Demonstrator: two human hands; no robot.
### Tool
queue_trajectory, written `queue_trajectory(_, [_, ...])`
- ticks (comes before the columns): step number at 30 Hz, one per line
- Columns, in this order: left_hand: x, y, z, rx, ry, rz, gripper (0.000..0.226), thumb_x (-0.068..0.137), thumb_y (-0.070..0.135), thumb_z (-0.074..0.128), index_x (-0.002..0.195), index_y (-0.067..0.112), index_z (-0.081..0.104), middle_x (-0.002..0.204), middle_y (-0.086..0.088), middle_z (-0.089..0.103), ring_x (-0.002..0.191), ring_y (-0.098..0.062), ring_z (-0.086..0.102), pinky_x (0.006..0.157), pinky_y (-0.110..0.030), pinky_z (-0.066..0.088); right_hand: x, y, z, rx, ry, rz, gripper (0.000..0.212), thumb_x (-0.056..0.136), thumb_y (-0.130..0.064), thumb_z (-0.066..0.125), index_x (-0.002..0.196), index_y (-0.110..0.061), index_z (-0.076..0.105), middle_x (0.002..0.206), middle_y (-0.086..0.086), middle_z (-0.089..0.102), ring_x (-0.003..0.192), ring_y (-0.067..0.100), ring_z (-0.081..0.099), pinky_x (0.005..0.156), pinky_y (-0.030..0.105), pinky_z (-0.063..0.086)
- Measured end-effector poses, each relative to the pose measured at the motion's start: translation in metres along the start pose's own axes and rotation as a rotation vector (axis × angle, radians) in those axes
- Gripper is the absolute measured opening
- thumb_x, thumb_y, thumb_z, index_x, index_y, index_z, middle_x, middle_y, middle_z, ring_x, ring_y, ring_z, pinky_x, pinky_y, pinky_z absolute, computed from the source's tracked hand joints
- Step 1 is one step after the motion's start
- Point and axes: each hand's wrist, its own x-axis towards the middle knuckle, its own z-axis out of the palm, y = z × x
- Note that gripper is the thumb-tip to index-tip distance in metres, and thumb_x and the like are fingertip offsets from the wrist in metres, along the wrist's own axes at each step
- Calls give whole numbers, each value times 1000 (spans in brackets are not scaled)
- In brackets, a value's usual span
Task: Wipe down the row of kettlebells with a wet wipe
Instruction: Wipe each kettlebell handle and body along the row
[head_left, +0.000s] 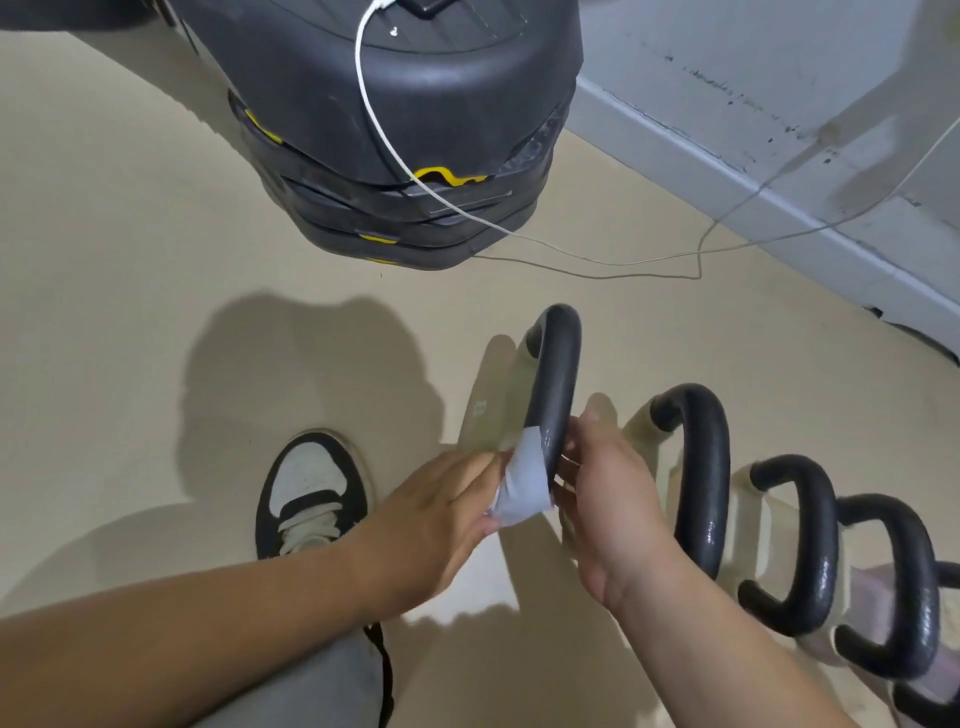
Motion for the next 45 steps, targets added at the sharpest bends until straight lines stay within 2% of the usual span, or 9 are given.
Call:
queue_trajectory(6, [33,-14,-12,82,-14,188,22,96,37,65,97,15,62,108,0,51,94,-24,47,89,-36,44,2,-1,-1,4,34,-41,40,102,-39,45,109,-11,74,108,12,77,108,27,73,104,45,54])
queue_trajectory(12, [31,59,-20,-650,1,-337,16,96,30,63,111,25,67,100,11,67,96,-7,64,84,-31,55,-2,8,-13,-15,-51,-82,37,106,-31,43,97,-8,70,78,9,71,60,14,65,46,21,46])
queue_trajectory(14, [48,74,-38,-780,-5,-486,24,104,33,54,86,22,65,73,17,67,68,4,61,68,-21,51,0,8,-17,-11,-63,-110,37,107,-31,41,101,-9,71,84,5,75,68,11,68,56,24,49])
queue_trajectory(18, [119,77,-61,-752,-14,-932,63,104,59,34,136,9,54,125,-9,65,118,-28,62,106,-38,45,-4,-14,-19,57,-57,-119,40,110,-33,39,115,-14,74,109,3,81,104,16,77,96,37,57])
queue_trajectory(22, [174,46,-83,-1003,-17,-1077,37,98,42,45,103,9,61,92,-16,75,85,-33,75,80,-34,51,2,-32,-14,42,11,-164,34,108,-37,44,122,-18,69,122,-1,74,116,17,70,109,41,51])
queue_trajectory(25, [171,53,-83,-961,-43,-1048,32,99,45,44,87,17,54,63,-6,69,50,-21,66,57,-20,53,6,-39,-10,9,-1,-136,41,103,-48,42,123,-24,69,124,-4,73,118,16,68,111,42,48])
queue_trajectory(31, [70,86,-41,-193,-29,-559,37,98,25,58,119,12,30,92,-10,59,77,-30,61,70,-38,53,1,-39,-16,32,-24,-124,35,107,-42,43,112,-18,68,110,-6,72,103,13,67,96,36,53])
queue_trajectory(37, [71,64,-61,162,121,-290,49,94,56,38,119,14,44,107,-5,53,93,-28,50,80,-39,43,-28,-32,-22,-49,159,-462,13,104,-31,56,107,-34,69,105,-20,67,89,-8,64,71,5,45])
queue_trajectory(45, [108,62,-80,-32,11,-218,91,68,43,49,155,17,38,163,-1,25,142,-26,30,116,-38,34,-31,-54,0,-121,-129,-260,37,110,-39,38,139,-33,58,115,-7,76,84,-4,71,70,19,51])
